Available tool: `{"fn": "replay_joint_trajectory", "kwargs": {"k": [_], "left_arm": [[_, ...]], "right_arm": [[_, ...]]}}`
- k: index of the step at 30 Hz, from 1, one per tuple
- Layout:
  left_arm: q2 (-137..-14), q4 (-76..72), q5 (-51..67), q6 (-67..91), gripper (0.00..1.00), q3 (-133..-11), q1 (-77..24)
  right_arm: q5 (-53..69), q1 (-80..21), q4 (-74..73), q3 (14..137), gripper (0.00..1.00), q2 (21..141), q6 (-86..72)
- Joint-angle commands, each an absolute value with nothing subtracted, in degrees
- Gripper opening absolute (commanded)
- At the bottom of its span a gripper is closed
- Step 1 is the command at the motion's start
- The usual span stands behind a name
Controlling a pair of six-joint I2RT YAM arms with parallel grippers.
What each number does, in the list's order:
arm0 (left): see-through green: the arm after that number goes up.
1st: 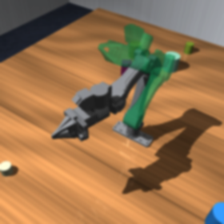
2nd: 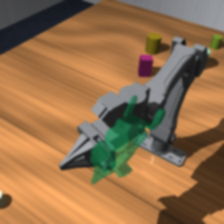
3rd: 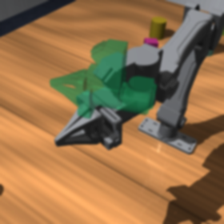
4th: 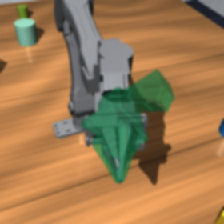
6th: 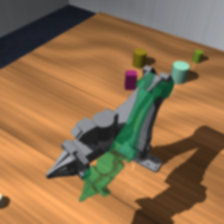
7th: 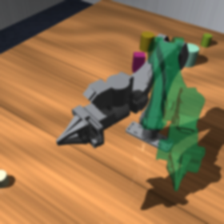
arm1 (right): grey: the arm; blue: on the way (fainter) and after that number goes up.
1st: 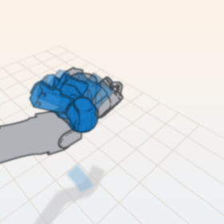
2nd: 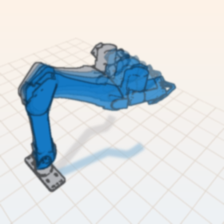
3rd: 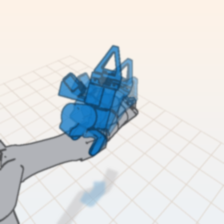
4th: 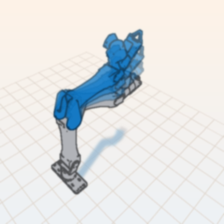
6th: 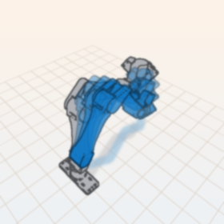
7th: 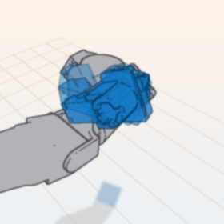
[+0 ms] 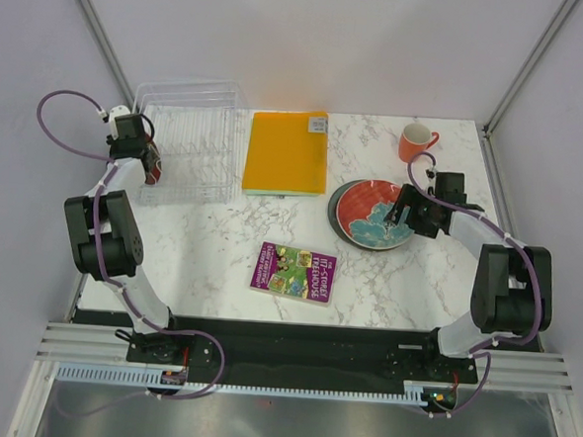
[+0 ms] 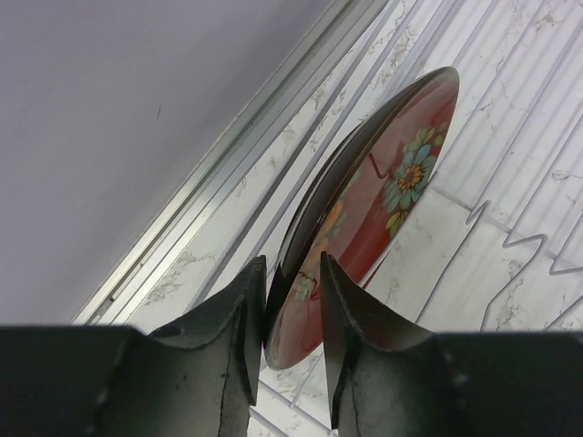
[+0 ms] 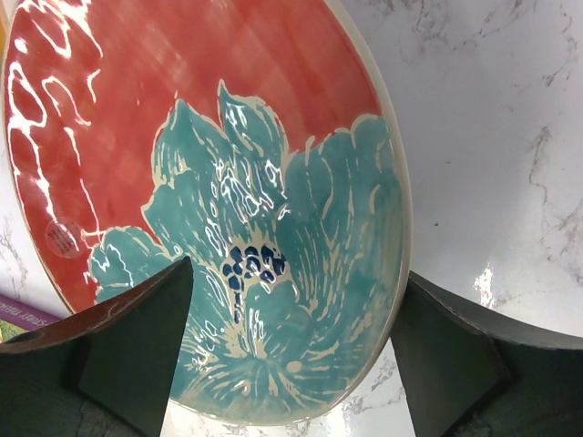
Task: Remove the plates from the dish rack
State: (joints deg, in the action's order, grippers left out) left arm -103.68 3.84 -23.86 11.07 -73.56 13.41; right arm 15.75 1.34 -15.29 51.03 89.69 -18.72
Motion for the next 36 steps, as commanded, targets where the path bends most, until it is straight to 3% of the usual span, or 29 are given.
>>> {"fn": "replay_joint_trajectory", "kwargs": {"k": [1,3,5,36], "left_arm": [[-105.2,0.79,-23.03,12.48,0.28,-76.46,13.54],[-105.73,0.79,-23.11,12.66,0.19,-76.46,13.54],[-106.0,0.7,-23.12,12.66,0.03,-76.64,13.54],[-87.99,-10.02,-32.17,0.09,0.02,-76.64,8.17]], "right_arm": [[17.31,1.41,-13.45,51.42,0.9,90.7,-17.75],[17.4,1.41,-13.45,51.42,0.89,90.97,-17.75],[17.75,1.41,-13.36,51.42,0.89,91.14,-17.75],[16.96,1.32,-13.36,51.33,0.89,90.0,-17.67]]}}
